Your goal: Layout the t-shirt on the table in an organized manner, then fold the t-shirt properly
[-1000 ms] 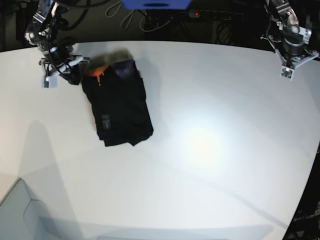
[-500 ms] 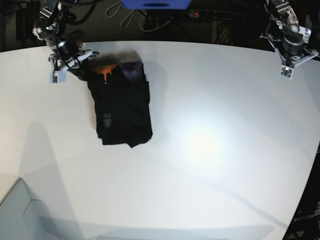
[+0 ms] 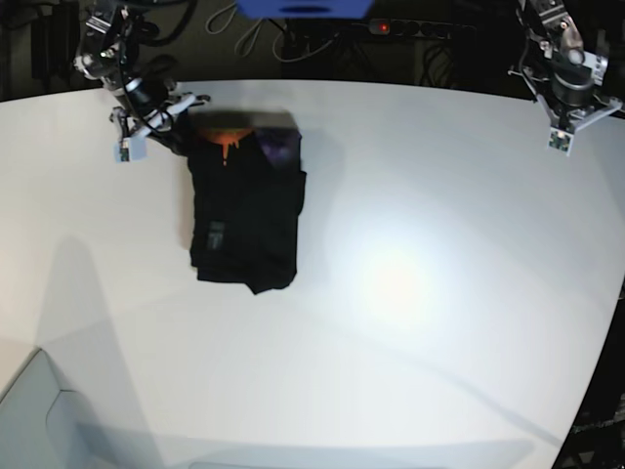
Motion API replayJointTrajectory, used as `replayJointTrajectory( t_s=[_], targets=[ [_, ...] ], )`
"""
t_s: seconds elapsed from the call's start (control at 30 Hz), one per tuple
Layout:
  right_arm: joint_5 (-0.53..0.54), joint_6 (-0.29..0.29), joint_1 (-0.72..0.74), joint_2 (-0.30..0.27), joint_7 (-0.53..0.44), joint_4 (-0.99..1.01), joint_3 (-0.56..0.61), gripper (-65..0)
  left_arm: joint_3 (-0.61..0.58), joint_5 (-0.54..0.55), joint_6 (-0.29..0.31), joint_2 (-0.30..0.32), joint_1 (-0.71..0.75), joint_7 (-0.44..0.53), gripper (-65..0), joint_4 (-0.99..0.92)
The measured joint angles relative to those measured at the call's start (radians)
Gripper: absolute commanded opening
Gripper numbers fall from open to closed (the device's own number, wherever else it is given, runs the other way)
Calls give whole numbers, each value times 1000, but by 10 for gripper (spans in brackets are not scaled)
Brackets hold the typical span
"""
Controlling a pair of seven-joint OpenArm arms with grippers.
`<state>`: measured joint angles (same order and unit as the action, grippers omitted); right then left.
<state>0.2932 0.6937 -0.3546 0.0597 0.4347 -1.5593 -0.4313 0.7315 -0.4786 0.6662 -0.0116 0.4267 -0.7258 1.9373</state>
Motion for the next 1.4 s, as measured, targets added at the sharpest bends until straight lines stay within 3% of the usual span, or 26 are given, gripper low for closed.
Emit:
replayJointTrajectory(
  t_s=[0.3,0.5,0.63,0.8,0.93,1.1,1.23,1.4],
  targets=[
    [-25,-1,124,1,37,6,-306,-650,0,-4,0,-69,20,3,-638,0],
    [-23,-1,89,1,35,6,-476,-650,-2,-5,0,-151,50,4,-650,0],
    [-31,-4,0,3,41,-45,-586,-650,-10,-5,0,-150,85,-6,-650,0],
    [-23,-5,-37,44,30,-69,-687,-650,-152,-5,-7,-141,149,1,-650,-53],
    [-58,-2,-56,58,35,-27,-730,-650,-250,3,-1,-150,162,9,-650,-155],
    [-140,0,-28,56,24,114,-739,-650,-279,-5,-3,-149,122,20,-650,-346],
    [-258,1,3,50,18,212,-737,-650,-277,-7,-18,-141,64,105,-650,-516],
    [-370,-2,51,45,-81,331,-742,-650,-238,-8,-13,-151,29,195,-650,-748]
  ],
)
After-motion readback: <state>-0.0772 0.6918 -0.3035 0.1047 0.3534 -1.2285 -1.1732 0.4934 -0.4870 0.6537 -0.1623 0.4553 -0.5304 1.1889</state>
